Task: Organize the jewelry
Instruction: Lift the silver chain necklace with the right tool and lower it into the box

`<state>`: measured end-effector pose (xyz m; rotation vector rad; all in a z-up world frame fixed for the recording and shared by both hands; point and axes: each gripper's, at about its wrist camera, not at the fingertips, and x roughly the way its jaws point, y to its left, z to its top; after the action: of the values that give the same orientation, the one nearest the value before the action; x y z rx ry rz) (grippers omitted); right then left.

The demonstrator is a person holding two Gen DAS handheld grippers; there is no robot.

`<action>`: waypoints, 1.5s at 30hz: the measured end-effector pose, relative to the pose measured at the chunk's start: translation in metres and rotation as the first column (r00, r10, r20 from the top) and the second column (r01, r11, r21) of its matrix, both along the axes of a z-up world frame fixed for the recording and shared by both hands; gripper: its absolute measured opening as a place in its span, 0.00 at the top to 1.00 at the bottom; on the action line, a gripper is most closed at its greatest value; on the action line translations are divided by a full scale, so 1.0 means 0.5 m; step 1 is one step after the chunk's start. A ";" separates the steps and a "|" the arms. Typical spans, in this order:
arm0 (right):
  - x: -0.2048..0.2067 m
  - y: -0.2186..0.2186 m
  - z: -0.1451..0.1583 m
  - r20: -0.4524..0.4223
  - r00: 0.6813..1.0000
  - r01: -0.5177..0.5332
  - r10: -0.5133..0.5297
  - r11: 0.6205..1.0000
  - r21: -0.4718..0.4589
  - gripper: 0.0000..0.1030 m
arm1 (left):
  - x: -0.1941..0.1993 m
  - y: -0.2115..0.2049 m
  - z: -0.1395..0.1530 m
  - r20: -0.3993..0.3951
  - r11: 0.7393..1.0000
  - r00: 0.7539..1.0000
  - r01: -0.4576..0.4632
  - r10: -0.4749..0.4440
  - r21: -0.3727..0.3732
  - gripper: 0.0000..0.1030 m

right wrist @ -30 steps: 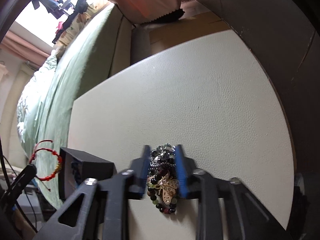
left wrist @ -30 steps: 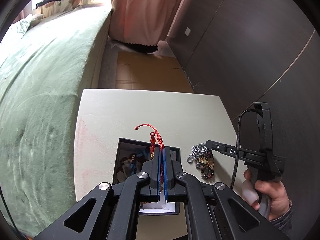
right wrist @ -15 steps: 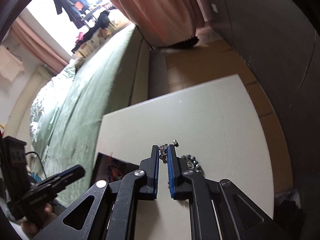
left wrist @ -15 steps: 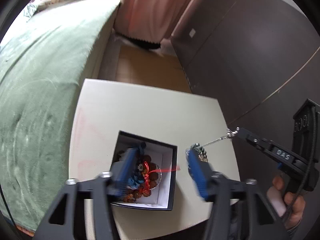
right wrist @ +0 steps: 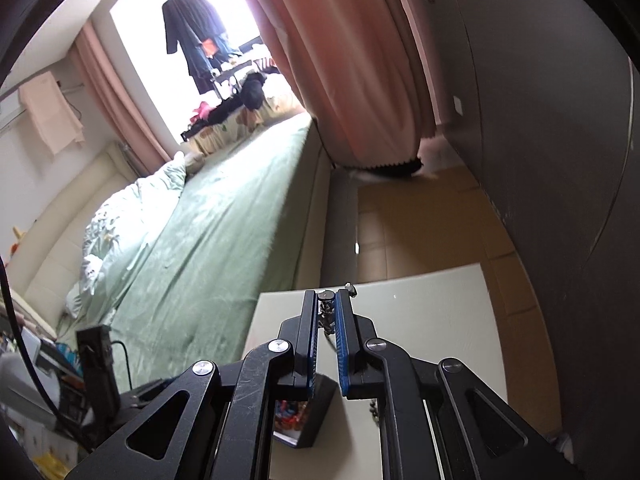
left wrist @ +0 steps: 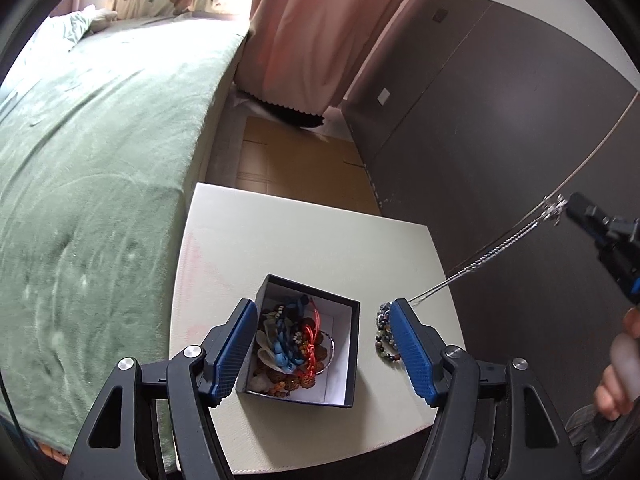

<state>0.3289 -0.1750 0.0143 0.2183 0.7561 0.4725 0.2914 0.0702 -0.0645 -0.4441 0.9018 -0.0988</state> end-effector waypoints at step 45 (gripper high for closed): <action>-0.106 0.225 0.161 0.175 0.971 -0.151 0.165 0.985 -0.088 0.91 | -0.085 0.111 0.019 0.055 0.997 0.997 -0.060 0.063 -0.052 0.19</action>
<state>0.2759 -0.0627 0.0950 0.0439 0.6126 0.6059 0.2490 0.1256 -0.0548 -0.5132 0.8311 -0.0775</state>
